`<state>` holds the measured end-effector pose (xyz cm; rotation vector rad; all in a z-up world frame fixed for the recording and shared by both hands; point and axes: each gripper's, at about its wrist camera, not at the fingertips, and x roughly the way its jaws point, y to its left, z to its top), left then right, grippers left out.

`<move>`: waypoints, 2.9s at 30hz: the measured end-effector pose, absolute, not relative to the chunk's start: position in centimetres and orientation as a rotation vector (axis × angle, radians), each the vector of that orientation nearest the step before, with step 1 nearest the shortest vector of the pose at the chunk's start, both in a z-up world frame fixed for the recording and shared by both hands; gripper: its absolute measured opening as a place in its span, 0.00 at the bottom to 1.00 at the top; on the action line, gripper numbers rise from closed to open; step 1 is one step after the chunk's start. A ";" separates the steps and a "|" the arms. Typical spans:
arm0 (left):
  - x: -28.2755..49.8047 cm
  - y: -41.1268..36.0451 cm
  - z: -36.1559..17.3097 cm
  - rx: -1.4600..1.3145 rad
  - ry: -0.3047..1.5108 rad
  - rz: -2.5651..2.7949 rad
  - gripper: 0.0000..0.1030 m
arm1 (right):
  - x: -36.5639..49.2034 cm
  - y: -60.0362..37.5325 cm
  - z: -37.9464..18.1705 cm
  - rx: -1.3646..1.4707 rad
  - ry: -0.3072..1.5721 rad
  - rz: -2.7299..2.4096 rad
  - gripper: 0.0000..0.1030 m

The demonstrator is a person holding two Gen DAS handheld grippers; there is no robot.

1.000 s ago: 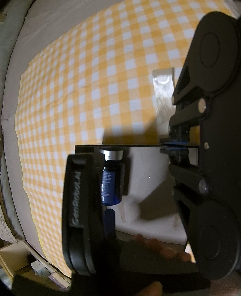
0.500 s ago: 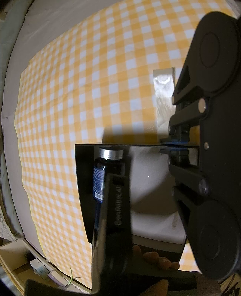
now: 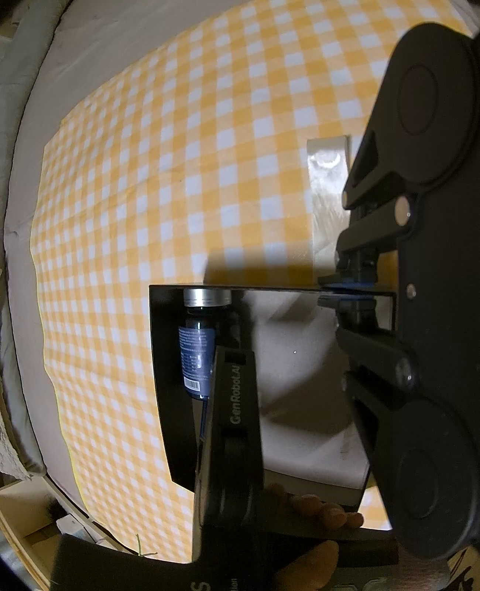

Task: Organize rigid objects
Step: 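Place the blue bottle in the black box with left tool while right tool holds box wall, then move the left tool back to the panda cork coaster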

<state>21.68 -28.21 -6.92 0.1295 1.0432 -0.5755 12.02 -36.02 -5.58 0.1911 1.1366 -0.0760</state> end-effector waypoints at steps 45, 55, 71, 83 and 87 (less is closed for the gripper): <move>12.0 -3.2 -6.0 0.197 1.047 -0.404 1.00 | 11.5 -36.5 -5.3 0.242 1.129 -0.096 0.04; 11.8 -3.8 -7.3 0.322 1.044 -0.422 1.00 | 11.8 -36.5 -5.4 0.249 1.131 -0.106 0.04; 13.7 -0.8 -6.0 -0.102 1.157 -0.405 0.78 | 11.7 -36.6 -5.4 0.252 1.130 -0.105 0.04; 11.5 -6.1 -7.4 0.250 1.088 -0.393 1.00 | 11.7 -36.5 -5.4 0.251 1.131 -0.105 0.04; 11.1 -7.8 -8.1 0.325 1.049 -0.393 1.00 | 11.7 -36.5 -5.4 0.250 1.131 -0.104 0.04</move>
